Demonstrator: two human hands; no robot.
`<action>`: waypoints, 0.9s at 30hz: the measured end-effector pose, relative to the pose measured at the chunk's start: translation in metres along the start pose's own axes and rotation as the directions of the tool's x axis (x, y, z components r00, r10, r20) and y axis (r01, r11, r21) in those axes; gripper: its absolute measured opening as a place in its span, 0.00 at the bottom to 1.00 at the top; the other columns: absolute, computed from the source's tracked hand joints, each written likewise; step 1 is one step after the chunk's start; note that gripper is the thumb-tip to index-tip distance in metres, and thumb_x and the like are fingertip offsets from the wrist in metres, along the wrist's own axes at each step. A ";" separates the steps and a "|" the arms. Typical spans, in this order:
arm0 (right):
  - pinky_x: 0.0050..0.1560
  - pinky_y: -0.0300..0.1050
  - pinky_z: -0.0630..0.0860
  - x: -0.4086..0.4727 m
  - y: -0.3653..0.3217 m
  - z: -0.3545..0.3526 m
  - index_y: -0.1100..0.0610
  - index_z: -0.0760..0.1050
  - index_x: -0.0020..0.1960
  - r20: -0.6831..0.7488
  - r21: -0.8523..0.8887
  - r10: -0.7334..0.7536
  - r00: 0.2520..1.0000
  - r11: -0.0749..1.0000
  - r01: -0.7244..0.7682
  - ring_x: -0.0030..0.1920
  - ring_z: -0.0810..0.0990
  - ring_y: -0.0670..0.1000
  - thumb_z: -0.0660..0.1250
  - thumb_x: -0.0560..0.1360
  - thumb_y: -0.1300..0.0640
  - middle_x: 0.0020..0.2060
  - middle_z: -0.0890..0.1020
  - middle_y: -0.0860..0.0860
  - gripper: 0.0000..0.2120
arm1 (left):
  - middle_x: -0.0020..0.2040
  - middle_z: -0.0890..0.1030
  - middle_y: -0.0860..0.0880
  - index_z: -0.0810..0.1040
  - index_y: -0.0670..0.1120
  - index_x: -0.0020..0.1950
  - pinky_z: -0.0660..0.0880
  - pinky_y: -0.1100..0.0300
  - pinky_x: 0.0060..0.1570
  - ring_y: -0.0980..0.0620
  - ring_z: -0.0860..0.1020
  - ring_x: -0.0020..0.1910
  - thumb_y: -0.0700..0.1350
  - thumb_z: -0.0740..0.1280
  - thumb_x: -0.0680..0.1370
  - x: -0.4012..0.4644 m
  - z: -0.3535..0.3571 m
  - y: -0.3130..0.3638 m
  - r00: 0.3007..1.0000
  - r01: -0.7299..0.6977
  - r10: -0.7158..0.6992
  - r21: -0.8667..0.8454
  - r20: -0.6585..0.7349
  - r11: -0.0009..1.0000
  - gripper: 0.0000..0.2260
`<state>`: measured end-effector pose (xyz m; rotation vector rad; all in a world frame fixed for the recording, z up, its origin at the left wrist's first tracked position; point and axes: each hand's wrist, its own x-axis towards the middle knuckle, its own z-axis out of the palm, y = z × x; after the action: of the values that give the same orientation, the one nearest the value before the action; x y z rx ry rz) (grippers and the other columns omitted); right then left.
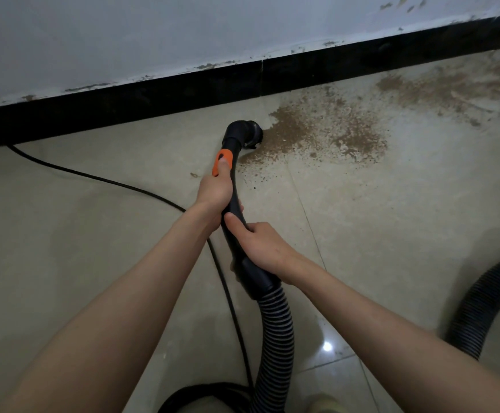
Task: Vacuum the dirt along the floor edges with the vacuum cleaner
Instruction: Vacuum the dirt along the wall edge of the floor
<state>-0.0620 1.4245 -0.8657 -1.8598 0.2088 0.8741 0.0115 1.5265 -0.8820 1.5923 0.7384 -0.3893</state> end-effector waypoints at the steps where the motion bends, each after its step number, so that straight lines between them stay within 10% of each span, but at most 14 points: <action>1: 0.47 0.49 0.79 0.001 -0.001 -0.002 0.57 0.72 0.37 0.001 0.013 0.001 1.000 1.000 -0.001 0.40 0.82 0.57 0.57 0.78 0.35 0.38 0.81 0.57 0.26 | 0.32 0.74 0.44 0.70 0.39 0.56 0.74 0.57 0.30 0.48 0.74 0.25 0.58 0.52 0.81 0.002 0.002 0.002 1.000 -0.004 0.004 0.004 0.006 1.000 0.23; 8: 0.54 0.58 0.80 0.013 -0.004 -0.021 0.58 0.73 0.38 -0.029 0.035 0.008 1.000 0.999 -0.007 0.45 0.84 0.62 0.58 0.78 0.35 0.44 0.84 0.62 0.26 | 0.37 0.75 0.43 0.70 0.35 0.62 0.76 0.54 0.36 0.46 0.75 0.31 0.59 0.52 0.81 0.015 0.021 0.014 1.000 -0.020 0.019 0.040 0.021 0.999 0.27; 18: 0.53 0.57 0.81 0.037 -0.013 -0.045 0.58 0.74 0.40 -0.046 0.019 -0.025 0.999 0.999 0.026 0.44 0.84 0.61 0.59 0.78 0.36 0.41 0.83 0.59 0.26 | 0.36 0.74 0.43 0.69 0.38 0.60 0.71 0.64 0.21 0.48 0.74 0.27 0.59 0.51 0.82 0.039 0.036 0.035 1.000 -0.025 0.024 0.097 0.008 0.995 0.25; 23: 0.54 0.60 0.80 0.046 -0.022 -0.050 0.61 0.75 0.46 -0.023 0.042 -0.009 1.000 0.999 0.010 0.46 0.84 0.63 0.59 0.78 0.36 0.46 0.83 0.63 0.27 | 0.47 0.74 0.40 0.69 0.37 0.64 0.76 0.46 0.53 0.42 0.75 0.44 0.59 0.51 0.82 0.049 0.038 0.045 0.999 -0.054 0.055 0.091 -0.003 0.994 0.27; 27: 0.54 0.61 0.80 0.043 -0.021 -0.046 0.60 0.74 0.43 -0.013 0.054 -0.010 1.000 0.998 0.010 0.46 0.84 0.64 0.59 0.77 0.36 0.46 0.84 0.64 0.26 | 0.47 0.75 0.40 0.69 0.38 0.63 0.76 0.46 0.55 0.43 0.75 0.44 0.59 0.50 0.82 0.048 0.035 0.044 0.998 -0.063 0.063 0.109 -0.004 0.992 0.26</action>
<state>0.0014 1.4054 -0.8692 -1.8150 0.2289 0.8420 0.0814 1.5031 -0.8848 1.7159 0.6803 -0.3834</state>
